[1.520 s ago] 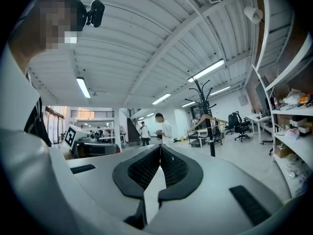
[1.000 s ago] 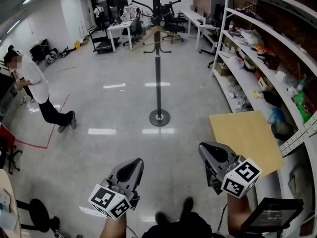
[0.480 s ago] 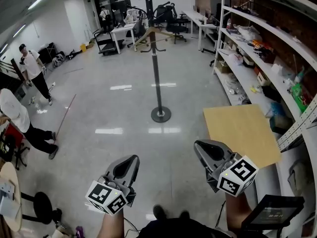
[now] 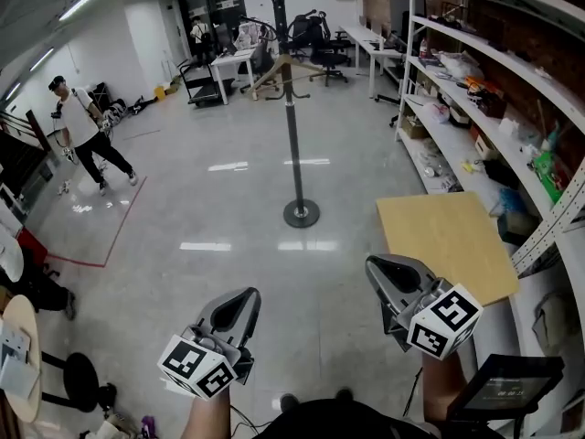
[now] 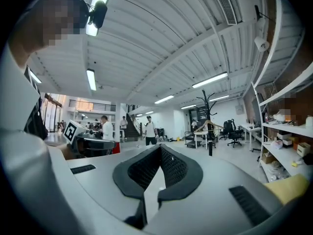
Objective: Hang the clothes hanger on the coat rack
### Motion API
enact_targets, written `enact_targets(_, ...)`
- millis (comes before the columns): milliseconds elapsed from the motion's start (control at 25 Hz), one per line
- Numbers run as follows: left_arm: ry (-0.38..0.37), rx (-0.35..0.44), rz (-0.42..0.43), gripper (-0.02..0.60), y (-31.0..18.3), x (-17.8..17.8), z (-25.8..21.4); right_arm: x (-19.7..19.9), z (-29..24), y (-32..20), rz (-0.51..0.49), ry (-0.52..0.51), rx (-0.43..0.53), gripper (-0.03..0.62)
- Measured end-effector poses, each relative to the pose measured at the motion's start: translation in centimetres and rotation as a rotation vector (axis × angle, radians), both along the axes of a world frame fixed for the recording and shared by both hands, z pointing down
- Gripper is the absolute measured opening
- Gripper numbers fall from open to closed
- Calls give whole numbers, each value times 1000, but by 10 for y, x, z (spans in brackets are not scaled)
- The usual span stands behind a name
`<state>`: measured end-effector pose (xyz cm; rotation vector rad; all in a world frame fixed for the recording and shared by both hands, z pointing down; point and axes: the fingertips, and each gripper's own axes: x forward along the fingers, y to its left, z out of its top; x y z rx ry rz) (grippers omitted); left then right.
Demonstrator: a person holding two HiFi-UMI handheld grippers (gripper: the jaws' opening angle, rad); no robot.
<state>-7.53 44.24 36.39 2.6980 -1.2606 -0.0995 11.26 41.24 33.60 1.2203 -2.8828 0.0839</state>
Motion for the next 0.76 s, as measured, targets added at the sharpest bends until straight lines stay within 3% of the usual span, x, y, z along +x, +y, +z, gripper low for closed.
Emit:
enact_targets(320,-5,67,40,-2,10,-6,-9,-15,-7,6,25,3,29,6)
enact_targets(760,-11,55,32,-2,12,-16,-13,-20,-16,10,46,11,37,6)
